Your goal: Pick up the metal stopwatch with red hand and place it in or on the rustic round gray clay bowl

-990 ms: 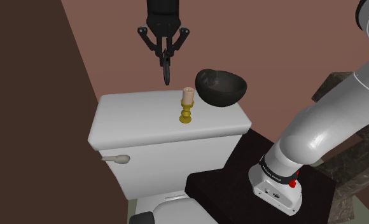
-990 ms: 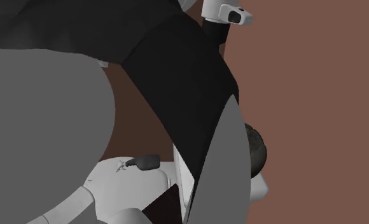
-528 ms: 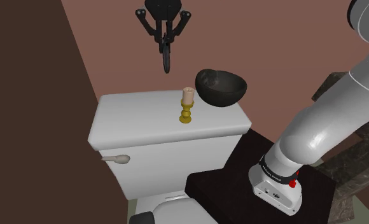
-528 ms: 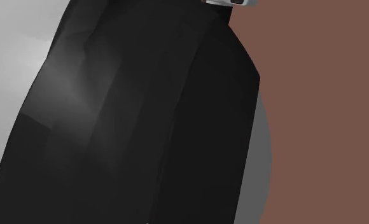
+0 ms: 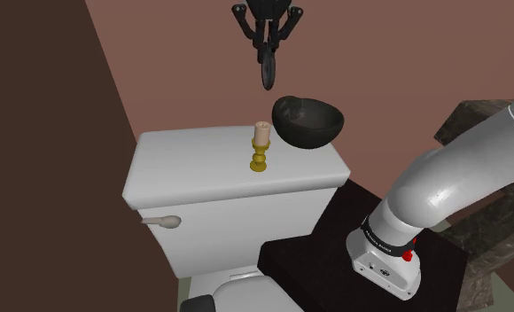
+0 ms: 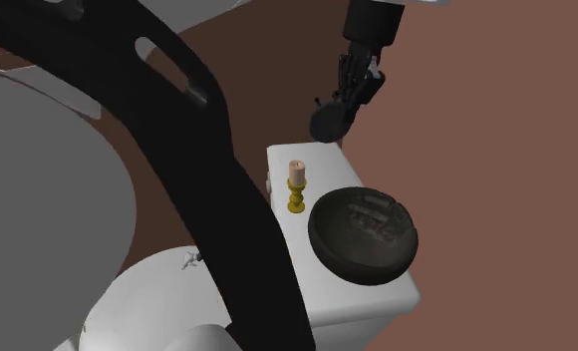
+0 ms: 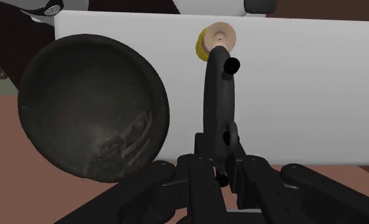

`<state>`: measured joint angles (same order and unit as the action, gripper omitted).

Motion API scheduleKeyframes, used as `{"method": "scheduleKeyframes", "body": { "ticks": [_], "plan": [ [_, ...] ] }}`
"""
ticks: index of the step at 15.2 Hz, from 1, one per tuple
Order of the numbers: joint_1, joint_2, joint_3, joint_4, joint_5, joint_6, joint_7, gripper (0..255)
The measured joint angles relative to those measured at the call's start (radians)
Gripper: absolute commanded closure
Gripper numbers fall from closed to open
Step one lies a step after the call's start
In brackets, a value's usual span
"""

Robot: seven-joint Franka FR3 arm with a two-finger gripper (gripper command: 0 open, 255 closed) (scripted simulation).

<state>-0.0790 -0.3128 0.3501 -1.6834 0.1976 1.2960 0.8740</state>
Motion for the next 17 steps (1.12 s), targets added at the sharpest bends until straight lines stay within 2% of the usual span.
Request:
{"method": "scheduleKeyframes", "body": {
  "ticks": [3, 9, 17],
  "plan": [
    [-0.014, -0.075, -0.058, -0.059, -0.002, -0.025, -0.074, 255],
    [-0.05, -0.166, -0.182, -0.137, -0.052, -0.06, -0.24, 255],
    [-0.053, -0.235, -0.198, -0.276, -0.061, 0.027, -0.283, 255]
  ]
}}
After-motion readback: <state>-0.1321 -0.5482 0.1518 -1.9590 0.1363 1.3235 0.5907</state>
